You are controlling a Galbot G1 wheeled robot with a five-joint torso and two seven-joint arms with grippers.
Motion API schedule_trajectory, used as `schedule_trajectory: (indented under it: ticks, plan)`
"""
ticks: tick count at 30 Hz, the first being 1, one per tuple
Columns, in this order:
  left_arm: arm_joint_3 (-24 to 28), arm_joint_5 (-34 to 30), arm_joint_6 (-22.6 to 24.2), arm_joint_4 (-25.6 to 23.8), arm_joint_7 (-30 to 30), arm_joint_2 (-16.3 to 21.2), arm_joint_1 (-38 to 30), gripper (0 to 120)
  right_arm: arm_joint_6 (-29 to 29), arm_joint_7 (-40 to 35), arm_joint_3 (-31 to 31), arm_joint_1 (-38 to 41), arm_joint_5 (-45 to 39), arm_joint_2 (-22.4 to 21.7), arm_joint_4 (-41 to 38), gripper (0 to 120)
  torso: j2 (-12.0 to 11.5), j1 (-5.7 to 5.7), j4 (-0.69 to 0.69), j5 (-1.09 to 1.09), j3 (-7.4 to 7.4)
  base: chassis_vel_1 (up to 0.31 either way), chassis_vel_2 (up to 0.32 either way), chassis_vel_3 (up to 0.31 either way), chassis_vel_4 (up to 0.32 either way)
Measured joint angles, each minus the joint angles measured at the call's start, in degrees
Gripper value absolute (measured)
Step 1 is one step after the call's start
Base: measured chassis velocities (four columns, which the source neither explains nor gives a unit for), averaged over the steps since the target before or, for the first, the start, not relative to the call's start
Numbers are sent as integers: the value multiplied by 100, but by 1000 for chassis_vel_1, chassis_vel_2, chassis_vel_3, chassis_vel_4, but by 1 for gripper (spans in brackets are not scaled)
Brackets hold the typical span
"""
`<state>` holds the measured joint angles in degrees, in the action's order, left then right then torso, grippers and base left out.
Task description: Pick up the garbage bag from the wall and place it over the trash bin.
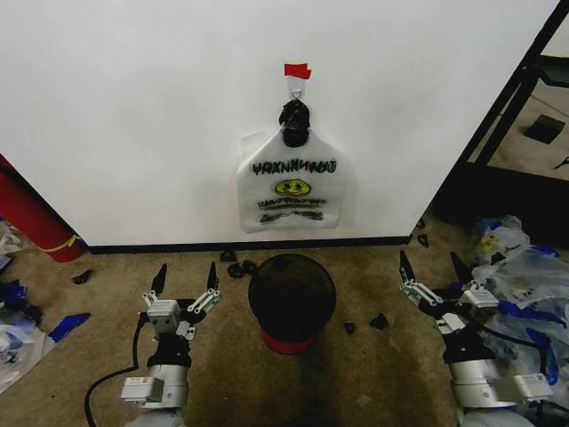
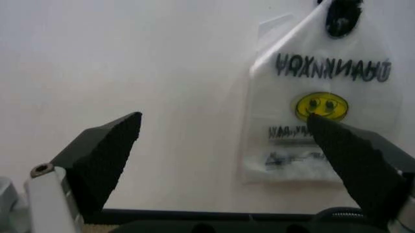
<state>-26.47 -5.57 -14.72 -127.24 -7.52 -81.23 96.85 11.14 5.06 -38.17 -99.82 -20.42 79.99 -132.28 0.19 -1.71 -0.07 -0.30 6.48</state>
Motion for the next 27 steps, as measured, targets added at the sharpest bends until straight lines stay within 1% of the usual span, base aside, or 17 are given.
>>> schedule_trajectory:
  ticks: [13,21,24,26,27]
  plan:
    - [72,164,16,-32,-14,-92,17,100,-17,86,135,48,-223,-162,131,100,1,0,0,0,0,0,0,0,0]
    - [42,190,10,-62,-17,-86,5,100,-4,186,133,81,-357,-252,186,100,1,0,-1,0,0,0,0,0,0]
    - [47,190,9,-72,-17,-87,11,100,-26,172,142,192,-409,-335,269,100,2,0,-2,1,0,0,0,0,0]
    - [58,191,8,-87,-18,-86,34,100,-142,179,205,489,-669,-539,464,100,1,0,-2,1,0,0,0,0,0]
    - [64,192,8,-87,-18,-78,41,100,-207,210,234,664,-858,-643,561,100,1,0,2,2,0,0,0,0,0]
